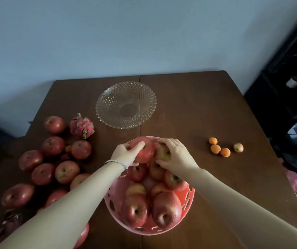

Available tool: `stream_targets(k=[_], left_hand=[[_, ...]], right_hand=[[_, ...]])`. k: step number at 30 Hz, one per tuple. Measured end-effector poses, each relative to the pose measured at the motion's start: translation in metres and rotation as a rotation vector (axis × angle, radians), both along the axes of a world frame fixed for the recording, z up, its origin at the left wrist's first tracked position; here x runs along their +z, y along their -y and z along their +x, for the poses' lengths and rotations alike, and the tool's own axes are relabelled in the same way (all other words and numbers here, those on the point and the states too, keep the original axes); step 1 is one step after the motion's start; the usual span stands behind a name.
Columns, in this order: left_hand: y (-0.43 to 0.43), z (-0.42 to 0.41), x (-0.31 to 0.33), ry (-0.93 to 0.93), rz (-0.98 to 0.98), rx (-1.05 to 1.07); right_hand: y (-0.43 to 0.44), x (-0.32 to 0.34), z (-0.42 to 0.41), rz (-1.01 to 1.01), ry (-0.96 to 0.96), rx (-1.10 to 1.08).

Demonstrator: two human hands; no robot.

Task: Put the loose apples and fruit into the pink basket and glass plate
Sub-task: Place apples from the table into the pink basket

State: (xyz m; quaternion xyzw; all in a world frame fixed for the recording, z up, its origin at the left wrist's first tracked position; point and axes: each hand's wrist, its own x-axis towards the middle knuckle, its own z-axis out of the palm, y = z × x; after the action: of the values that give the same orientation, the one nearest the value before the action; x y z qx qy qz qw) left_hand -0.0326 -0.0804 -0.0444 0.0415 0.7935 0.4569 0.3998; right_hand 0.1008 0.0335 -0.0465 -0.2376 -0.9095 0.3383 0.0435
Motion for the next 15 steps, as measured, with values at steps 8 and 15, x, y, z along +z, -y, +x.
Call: stream_targets(k=[8,15], left_hand=[[0.002,0.005,-0.002,-0.504,-0.317,-0.32],[0.004,0.016,-0.006,-0.591,-0.215,-0.344]], right_hand=[[-0.001,-0.005,0.0,0.006,-0.029,-0.004],[-0.001,-0.011,0.0,-0.013,-0.039,-0.022]])
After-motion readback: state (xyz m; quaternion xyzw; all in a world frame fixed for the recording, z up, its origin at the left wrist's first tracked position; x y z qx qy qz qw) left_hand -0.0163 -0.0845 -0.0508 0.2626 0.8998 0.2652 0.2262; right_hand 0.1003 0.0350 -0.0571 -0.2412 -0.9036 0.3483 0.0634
